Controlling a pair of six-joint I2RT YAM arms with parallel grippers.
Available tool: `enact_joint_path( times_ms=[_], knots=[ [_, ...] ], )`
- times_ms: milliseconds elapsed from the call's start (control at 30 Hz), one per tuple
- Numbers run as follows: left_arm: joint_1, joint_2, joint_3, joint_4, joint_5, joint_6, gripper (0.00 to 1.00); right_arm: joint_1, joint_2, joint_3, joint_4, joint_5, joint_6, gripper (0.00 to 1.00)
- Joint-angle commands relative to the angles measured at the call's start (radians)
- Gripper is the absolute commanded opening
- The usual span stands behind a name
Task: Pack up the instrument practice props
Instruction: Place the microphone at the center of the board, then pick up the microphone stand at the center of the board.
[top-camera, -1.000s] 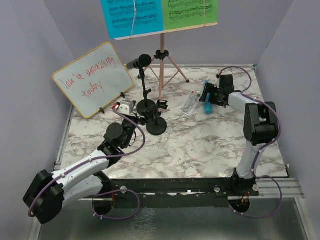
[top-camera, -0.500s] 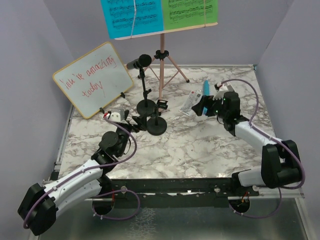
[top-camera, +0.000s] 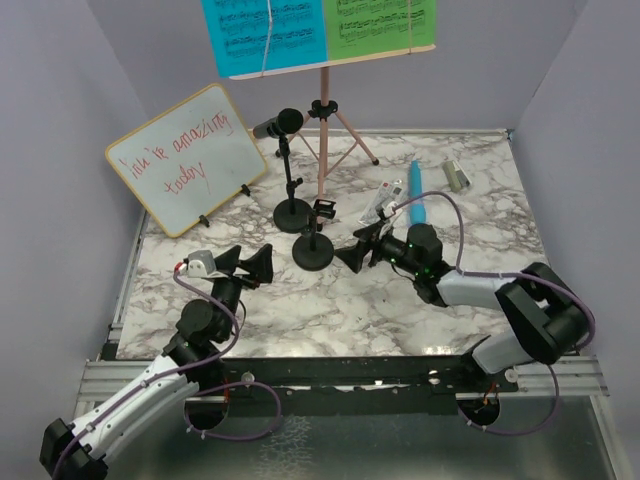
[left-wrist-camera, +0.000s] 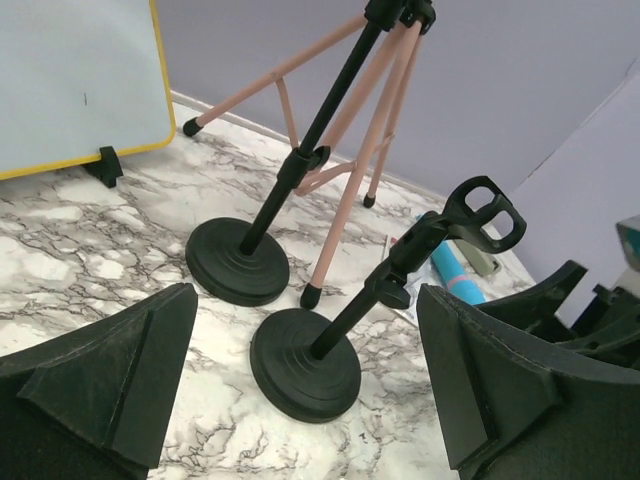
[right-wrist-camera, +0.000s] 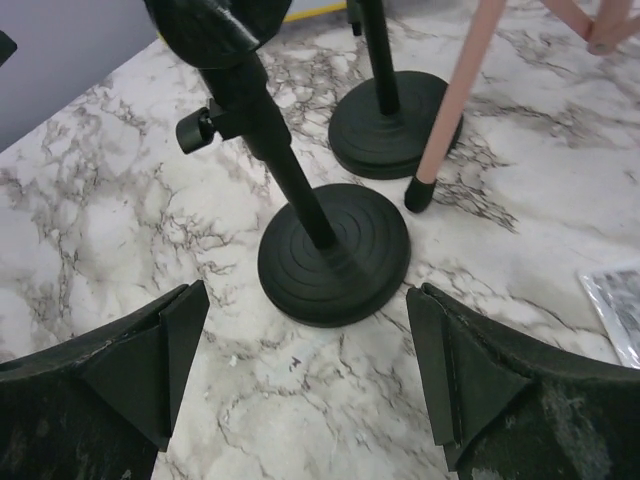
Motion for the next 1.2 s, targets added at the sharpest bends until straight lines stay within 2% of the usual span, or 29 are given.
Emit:
enact_joint_path(
  times_ms=[0,167,367,500,667,967,1167],
  knots=[
    [-0.009,-0.095,-0.030,-0.102,-0.074,-0.020,0.99,0.057,0.145,0.034,0.299,0.037,-0.015,0.86],
    [-0.011,-0.120,-0.031,-0.120,-0.102,-0.008,0.99,0.117,0.316,0.103,0.451,0.079,-0.024,0.83],
    [-0.014,-0.083,-0.017,-0.120,-0.103,0.001,0.99,0.149,0.469,0.203,0.528,0.122,-0.012,0.80],
    [-0.017,-0.057,-0.009,-0.118,-0.101,0.007,0.99,0.156,0.540,0.264,0.540,0.139,-0.010,0.73],
    [-0.019,-0.051,-0.004,-0.118,-0.098,0.012,0.99,0.159,0.586,0.295,0.549,0.140,-0.011,0.53],
    [-0.025,-0.076,-0.010,-0.120,-0.104,0.022,0.99,0.160,0.506,0.184,0.544,0.105,-0.046,0.01],
    [-0.028,-0.077,-0.010,-0.120,-0.106,0.025,0.99,0.160,0.338,0.033,0.487,0.168,-0.078,0.00]
  ],
)
